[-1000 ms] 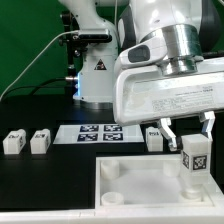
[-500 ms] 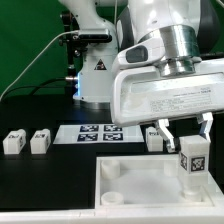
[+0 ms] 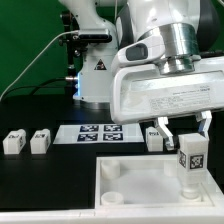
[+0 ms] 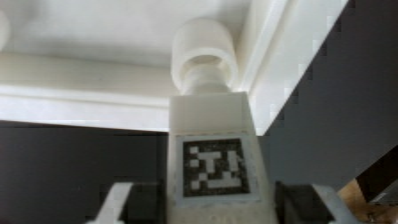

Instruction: Assemble one leg

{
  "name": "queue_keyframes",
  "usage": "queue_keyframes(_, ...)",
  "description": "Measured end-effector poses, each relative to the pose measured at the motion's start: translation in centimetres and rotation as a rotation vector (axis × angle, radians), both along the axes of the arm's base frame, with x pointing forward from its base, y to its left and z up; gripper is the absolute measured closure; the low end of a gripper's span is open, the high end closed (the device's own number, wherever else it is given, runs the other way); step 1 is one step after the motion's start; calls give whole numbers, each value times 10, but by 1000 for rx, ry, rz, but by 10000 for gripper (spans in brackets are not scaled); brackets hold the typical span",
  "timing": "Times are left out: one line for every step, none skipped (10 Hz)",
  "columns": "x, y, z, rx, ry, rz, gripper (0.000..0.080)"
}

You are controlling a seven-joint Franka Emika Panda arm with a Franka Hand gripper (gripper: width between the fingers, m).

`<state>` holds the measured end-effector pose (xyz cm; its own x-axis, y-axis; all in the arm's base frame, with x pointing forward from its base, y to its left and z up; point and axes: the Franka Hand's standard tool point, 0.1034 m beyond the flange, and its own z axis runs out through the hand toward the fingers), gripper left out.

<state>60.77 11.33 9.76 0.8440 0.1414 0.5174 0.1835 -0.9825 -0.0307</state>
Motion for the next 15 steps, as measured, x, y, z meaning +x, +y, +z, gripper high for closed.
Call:
queue_keyframes(0,-1,0,-2,6,1,505)
queue_keyframes(-2,-1,-3,-3,15,2,505)
queue_keyframes(-2,0,-5,-3,19,4,505)
queue_keyframes(-3,2,-7,-2,22,6,505)
queue_keyframes(-4,2,-10,-3,27,7,505)
queue_keyframes(-4,3,-13,-3,32,7,505)
queue_keyframes(-4,4,-16,-3,38,8,505)
queue_keyframes(-3,4,-16,-4,46,8,505)
queue_keyframes(-2,4,-17,-3,45,5,505)
queue_keyframes(-2,4,-17,1,39,-3,505)
queue_keyframes(-1,4,-17,3,37,-6,505)
queue_keyframes(-2,4,-17,3,25,-7,505)
queue_keyframes(-2,4,-17,3,23,-7,505)
queue_keyframes(-2,4,-17,3,23,-7,505)
queue_keyframes(-2,4,-17,3,23,-6,343)
